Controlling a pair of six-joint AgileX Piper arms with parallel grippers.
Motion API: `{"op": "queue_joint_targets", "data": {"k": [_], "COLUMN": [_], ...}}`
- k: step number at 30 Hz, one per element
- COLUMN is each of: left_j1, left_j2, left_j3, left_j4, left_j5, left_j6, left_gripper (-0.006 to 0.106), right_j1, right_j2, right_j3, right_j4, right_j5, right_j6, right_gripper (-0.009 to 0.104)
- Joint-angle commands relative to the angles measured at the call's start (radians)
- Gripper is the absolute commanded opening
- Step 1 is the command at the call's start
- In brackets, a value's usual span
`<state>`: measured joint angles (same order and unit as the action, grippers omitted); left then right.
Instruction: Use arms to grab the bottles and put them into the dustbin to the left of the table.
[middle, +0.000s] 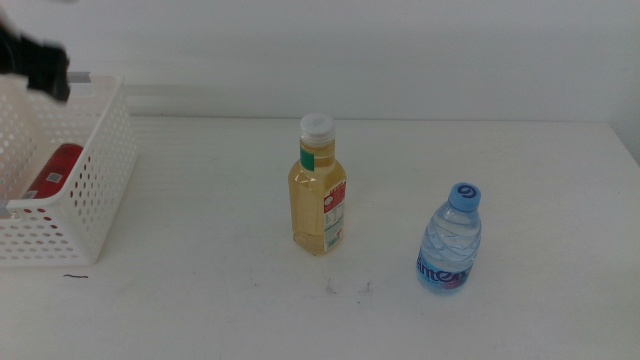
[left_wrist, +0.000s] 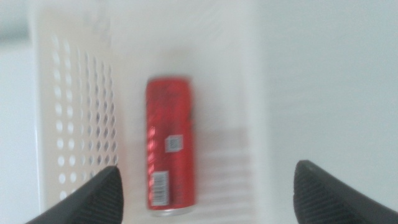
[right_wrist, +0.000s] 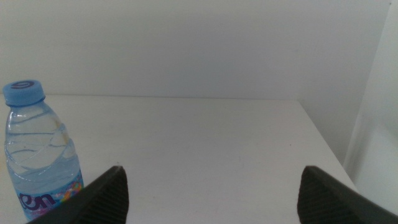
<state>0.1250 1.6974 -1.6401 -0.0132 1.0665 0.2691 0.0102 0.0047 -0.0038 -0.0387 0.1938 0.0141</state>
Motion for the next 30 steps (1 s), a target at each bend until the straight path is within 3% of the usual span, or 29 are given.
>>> {"op": "queue_joint_targets", "data": {"k": [1, 11, 20, 26, 30], "left_j1": [-0.055, -0.278, -0.488, -0.688, -0.712], "left_j2": [-0.146, -0.639, -0.876, -0.744, -0.472], "left_j3": [0.066, 0.547, 1.113, 1.558, 1.601], "left_j4": [-0.017, -0.128, -0.198, -0.198, -0.17], "left_j5": [-0.022, -0.386, -1.054, -1.89, -2.112], "left_j6": [-0.014, -0.023, -0.006, -0.094, -0.129], "left_gripper": [0.094, 0.094, 0.094, 0.094, 0.094], "right_j1": [-0.004, -0.004, -0.004, -0.004, -0.004], "right_j2": [-0.005, -0.005, -0.005, -0.005, -0.005], "right_j3": [0.004, 0.004, 0.004, 0.004, 0.004], "right_j4": [-0.008, -0.008, -0.008, -0.008, -0.008], "right_j5": [-0.013, -0.013, -0.013, -0.013, -0.013], "right_j6": [-0.007, -0.007, -0.007, -0.007, -0.007], "right_gripper": [0.081, 0.081, 0.081, 0.081, 0.081]}}
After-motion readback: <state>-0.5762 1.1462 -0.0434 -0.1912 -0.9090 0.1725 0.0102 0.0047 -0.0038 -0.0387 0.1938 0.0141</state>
